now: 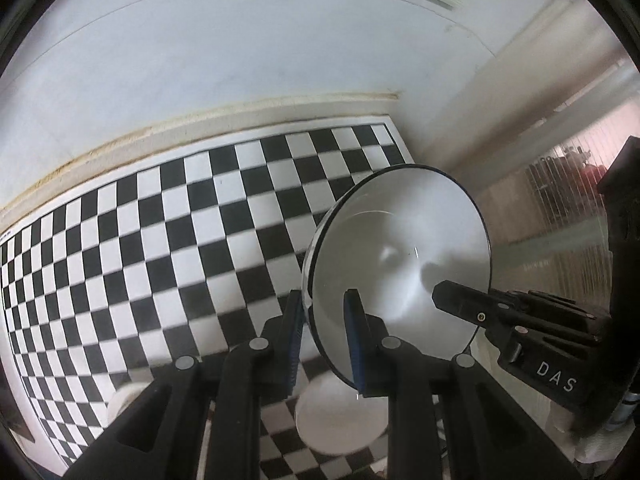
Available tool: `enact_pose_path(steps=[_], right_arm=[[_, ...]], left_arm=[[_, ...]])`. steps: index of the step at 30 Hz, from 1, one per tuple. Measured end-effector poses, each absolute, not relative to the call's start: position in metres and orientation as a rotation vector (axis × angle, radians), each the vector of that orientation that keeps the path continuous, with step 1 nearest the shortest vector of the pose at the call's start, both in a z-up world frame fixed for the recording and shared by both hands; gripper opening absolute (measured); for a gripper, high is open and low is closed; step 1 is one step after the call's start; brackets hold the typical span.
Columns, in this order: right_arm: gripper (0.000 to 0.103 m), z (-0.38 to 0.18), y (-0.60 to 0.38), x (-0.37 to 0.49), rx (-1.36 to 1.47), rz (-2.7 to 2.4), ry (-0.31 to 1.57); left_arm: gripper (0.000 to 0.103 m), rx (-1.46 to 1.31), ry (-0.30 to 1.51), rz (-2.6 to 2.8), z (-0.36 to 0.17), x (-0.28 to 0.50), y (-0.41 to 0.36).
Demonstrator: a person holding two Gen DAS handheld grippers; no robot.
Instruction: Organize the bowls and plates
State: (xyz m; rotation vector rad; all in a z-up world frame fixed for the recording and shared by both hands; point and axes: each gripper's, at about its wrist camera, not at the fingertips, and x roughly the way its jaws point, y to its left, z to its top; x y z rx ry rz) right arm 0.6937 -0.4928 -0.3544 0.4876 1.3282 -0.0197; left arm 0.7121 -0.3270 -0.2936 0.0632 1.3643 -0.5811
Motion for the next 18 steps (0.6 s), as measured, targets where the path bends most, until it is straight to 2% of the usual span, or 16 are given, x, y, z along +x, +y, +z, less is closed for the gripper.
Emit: enact_pose_path(steps=[8, 18], right_arm=[[0.013, -0.362, -0.474, 0.628, 0.502, -0.031, 1.350], [0.013, -0.421, -0.456, 0.572, 0.523, -0.031, 1.465]], left_arm=[[0.018, 0.098, 1.397, -0.625, -0.311, 0.659, -0.314], [0.018, 0.137, 1.499, -0.602, -0.367, 0.620, -0.306]])
